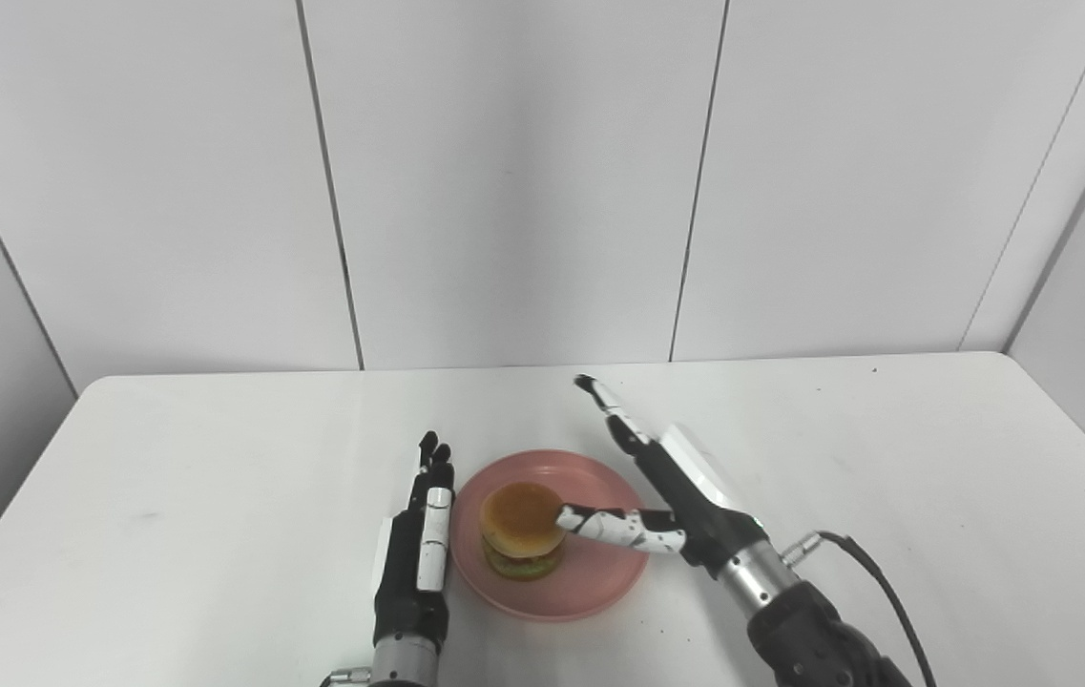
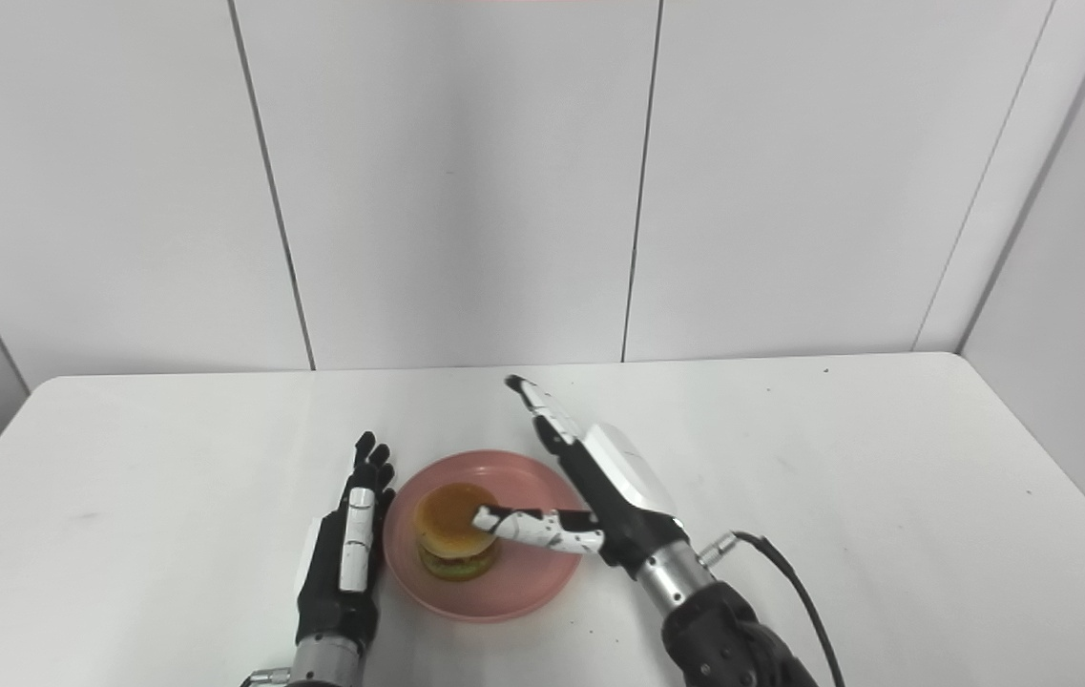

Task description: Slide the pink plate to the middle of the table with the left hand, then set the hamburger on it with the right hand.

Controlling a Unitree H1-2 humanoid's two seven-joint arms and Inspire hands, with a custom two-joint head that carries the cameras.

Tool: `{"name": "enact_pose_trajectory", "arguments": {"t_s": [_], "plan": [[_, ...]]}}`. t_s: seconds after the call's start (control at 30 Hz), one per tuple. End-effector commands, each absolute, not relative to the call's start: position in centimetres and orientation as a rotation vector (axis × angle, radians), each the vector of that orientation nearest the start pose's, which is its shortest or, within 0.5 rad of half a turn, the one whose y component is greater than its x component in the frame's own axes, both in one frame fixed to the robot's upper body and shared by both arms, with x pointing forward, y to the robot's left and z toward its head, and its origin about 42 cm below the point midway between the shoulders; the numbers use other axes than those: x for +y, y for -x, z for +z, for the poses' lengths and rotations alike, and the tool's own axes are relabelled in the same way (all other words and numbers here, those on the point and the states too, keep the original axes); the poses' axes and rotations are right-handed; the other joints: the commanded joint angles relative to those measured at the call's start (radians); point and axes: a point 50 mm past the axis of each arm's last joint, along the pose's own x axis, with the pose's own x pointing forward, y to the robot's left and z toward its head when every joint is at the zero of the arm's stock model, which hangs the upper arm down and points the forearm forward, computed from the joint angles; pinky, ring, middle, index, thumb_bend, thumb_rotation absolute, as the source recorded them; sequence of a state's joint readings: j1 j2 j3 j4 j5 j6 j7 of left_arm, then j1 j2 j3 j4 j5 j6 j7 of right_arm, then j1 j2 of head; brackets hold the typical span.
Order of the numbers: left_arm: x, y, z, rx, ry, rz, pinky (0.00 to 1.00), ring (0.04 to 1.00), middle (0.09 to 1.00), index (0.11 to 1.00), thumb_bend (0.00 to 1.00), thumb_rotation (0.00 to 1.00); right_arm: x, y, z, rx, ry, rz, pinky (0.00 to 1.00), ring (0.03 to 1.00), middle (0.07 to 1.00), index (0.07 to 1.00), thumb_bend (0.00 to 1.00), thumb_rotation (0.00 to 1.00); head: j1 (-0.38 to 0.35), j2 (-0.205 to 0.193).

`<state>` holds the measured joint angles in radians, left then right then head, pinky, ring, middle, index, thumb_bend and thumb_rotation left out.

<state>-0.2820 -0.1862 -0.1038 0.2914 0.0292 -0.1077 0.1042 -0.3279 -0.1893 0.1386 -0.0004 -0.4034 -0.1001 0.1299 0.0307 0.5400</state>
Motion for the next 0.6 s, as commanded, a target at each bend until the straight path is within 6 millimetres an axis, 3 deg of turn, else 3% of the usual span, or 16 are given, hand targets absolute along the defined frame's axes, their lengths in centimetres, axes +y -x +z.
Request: {"name": "enact_pose_trajectory", "arguments": {"t_s": [0.0,0.13,0.23,0.33,0.57], "plan": [[8.0,-34.9,10.1,-0.029,0.165,-0.101,1.0,1.0,1.0,1.0,0.72,1.0,-19.7,-37.7,21.6,-0.493,0.563,0.218,0.99,1.0,1.0,1.0,0.78,0.9,0.001,0.001],[8.0,-35.0,10.1,-0.029,0.181,-0.097,1.0,1.0,1.0,1.0,0.73,1.0,-21.1,-37.9,19.8,-0.458,0.446,0.129,1.0,1.0,1.0,1.0,0.72,0.95,-0.003,-0.002],[8.1,-35.1,10.1,-0.024,0.171,-0.104,1.0,1.0,1.0,1.0,0.73,1.0,-21.4,-37.9,19.3,-0.414,0.338,0.116,1.0,1.0,1.0,1.0,0.7,0.92,-0.003,-0.003],[8.1,-35.1,10.1,-0.024,0.18,-0.104,1.0,1.0,1.0,1.0,0.74,1.0,-21.2,-37.7,18.4,-0.376,0.188,0.103,1.0,1.0,1.0,1.0,0.68,0.9,-0.009,-0.002],[8.4,-35.2,10.1,-0.029,0.164,-0.105,1.0,1.0,1.0,1.0,0.73,1.0,-20.2,-36.0,18.0,-0.283,-0.012,0.144,1.0,1.0,1.0,1.0,0.62,0.97,-0.014,-0.002]]}}
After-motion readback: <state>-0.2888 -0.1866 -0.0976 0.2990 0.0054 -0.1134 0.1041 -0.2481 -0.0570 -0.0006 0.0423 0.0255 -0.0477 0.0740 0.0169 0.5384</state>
